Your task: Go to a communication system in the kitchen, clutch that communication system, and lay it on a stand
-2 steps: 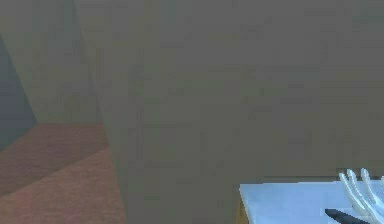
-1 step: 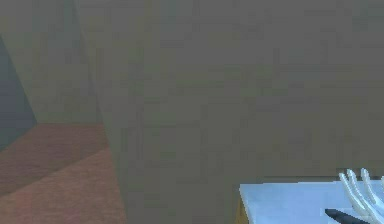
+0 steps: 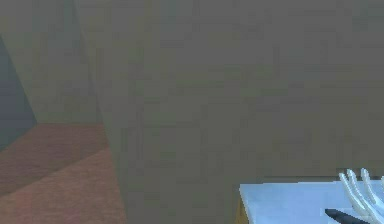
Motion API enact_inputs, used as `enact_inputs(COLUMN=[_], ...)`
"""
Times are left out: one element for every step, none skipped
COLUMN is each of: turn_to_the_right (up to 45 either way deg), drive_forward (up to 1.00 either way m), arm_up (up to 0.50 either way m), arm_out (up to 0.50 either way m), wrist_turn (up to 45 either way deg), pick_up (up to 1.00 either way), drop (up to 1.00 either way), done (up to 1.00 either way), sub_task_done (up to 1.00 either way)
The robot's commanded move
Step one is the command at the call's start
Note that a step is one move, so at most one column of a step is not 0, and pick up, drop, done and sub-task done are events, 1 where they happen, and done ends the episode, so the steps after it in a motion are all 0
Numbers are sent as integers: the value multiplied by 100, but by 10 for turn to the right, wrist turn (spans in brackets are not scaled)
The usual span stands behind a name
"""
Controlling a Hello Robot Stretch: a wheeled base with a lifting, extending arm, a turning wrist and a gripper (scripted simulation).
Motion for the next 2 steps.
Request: enact_inputs(turn_to_the_right=[0,0], drive_forward=[0,0], arm_up=[0,0], arm_out=[-8,0], wrist_turn=[0,0], pick_up=[0,0], drop=[0,0], done=[0,100], sub_task_done=[0,0])
